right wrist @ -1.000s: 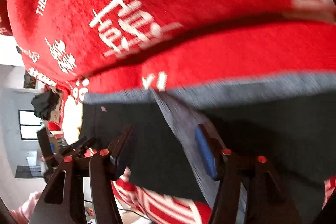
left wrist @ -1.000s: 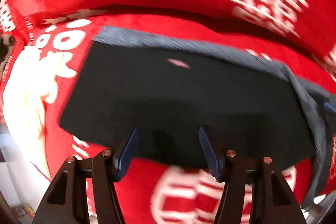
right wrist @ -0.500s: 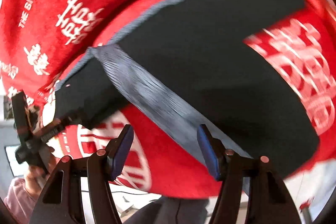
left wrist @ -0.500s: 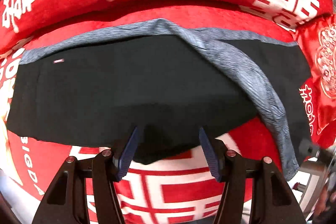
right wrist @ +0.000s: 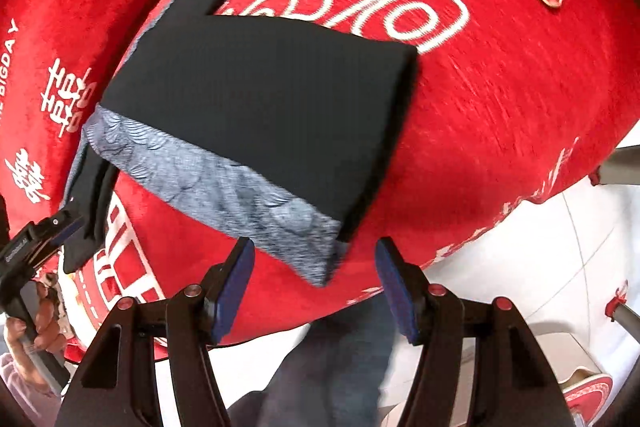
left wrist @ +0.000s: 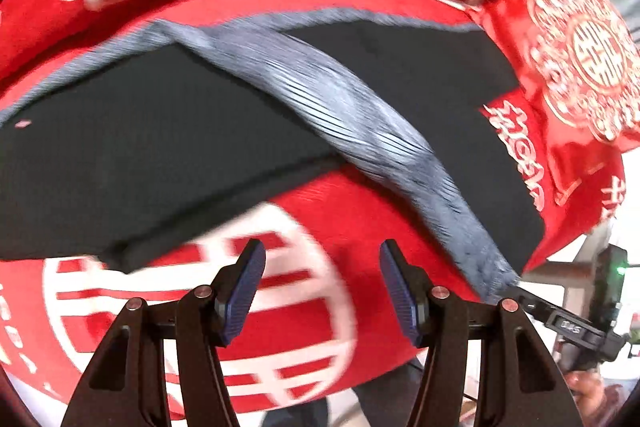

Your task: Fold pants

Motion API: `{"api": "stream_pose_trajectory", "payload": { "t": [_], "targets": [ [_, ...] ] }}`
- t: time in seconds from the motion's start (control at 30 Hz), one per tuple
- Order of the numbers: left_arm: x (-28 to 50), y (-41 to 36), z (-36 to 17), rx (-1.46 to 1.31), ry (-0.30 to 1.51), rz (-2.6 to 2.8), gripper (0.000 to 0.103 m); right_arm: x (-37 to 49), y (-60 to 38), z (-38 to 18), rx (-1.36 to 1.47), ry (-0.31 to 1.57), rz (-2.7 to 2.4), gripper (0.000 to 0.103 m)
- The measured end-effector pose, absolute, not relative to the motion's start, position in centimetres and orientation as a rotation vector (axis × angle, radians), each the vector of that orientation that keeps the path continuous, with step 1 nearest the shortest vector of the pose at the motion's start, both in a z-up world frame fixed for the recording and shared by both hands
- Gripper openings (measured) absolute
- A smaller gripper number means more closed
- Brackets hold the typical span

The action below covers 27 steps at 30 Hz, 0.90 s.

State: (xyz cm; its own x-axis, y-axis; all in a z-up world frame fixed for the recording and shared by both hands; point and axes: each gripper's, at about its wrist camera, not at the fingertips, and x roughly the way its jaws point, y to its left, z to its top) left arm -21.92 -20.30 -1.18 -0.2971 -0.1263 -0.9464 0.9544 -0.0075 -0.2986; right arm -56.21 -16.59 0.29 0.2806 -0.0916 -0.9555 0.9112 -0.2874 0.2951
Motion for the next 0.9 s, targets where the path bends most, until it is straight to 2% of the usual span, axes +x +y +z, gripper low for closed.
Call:
{"api": "stream_pose_trajectory", "payload": {
  "t": [0.13,0.27,0.33,0.37,0.4,0.43,0.47,0.5,0.53,0.83,0.9],
  "targets": [
    [-25.5,-20.9,-3.5,0.938,1.448,-1.508,0.061,-57.4,-16.8,-0.2,1.556,0.699,-1.102,0.064],
    [-27.9,-21.1,-5.1,0.907,1.541,-1.514,0.061,-57.2,-18.0,-0.9,1.568,0.630,-0.942,0.057],
    [-28.7,-21.2,-5.3,0.905,1.532,-1.512,0.062,-57.2,-18.4,-1.9,1.601,0.625,-0.876,0.046],
    [-29.1,-21.3,-5.3,0.905,1.520,-1.526,0.062,-57.2,-18.4,-2.3,1.620,0.626,-0.856,0.029],
    [-29.2,-21.4,-5.3,0.904,1.518,-1.530,0.062,-57.3,-18.5,-2.9,1.652,0.629,-0.831,0.001],
    [-29.4,-21.5,-5.3,0.896,1.528,-1.530,0.061,-57.4,-18.6,-3.1,1.677,0.622,-0.813,0.003],
    [-29.4,-21.6,-5.3,0.881,1.548,-1.536,0.043,-57.5,-18.6,-2.9,1.685,0.607,-0.807,0.003],
    [-29.6,-21.9,-5.2,0.868,1.584,-1.551,0.029,-57.7,-18.9,-2.3,1.672,0.597,-0.804,0.003],
    [-29.8,-22.1,-5.1,0.871,1.592,-1.559,0.021,-57.6,-19.3,-1.5,1.649,0.596,-0.797,0.002],
    [-30.0,-27.6,2.8,0.722,1.398,-1.631,0.021,-58.8,-28.7,8.6,1.406,0.544,-0.767,0.002],
    [-29.2,-29.7,4.9,0.705,1.287,-1.615,0.021,-59.1,-32.9,10.3,1.347,0.550,-0.773,0.002]
  ]
}}
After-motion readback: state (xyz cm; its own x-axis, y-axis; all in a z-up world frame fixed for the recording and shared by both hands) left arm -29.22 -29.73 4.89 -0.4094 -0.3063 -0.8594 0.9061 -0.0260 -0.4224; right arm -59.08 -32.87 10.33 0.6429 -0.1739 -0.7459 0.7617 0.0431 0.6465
